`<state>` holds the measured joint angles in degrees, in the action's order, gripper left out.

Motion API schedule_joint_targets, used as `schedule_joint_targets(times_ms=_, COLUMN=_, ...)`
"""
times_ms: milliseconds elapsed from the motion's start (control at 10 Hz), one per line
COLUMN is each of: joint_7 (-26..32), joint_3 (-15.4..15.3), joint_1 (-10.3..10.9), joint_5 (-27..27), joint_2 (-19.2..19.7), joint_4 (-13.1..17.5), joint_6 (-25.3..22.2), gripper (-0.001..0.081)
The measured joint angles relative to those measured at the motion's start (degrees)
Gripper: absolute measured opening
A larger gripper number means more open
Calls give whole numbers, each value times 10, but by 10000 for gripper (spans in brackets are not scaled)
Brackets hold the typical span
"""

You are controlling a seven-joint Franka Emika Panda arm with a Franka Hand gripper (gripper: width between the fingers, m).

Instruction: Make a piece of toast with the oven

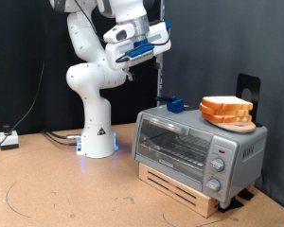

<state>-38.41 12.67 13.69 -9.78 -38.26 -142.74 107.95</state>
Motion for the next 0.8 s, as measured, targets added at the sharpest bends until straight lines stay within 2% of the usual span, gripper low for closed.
schedule_joint_targets(times_ms=200, joint_7=0, joint_3=-6, joint_1=-4, joint_5=4, joint_2=-17, joint_4=-23, joint_6=40, gripper=807)
schedule_joint_targets(times_ms=400, joint_7=18, joint_3=0, joint_1=1, joint_5=-9, joint_2=-12, joint_4=-21, joint_6=15, gripper=807)
schedule_joint_targets(times_ms=600, joint_7=53, joint_3=6, joint_1=13, joint_5=-16, joint_2=10, joint_4=-23, joint_6=-11, gripper=807)
schedule_joint_targets(times_ms=800, joint_7=54, joint_3=-4, joint_1=15, joint_5=-8, joint_2=45, joint_4=-42, joint_6=27, gripper=807)
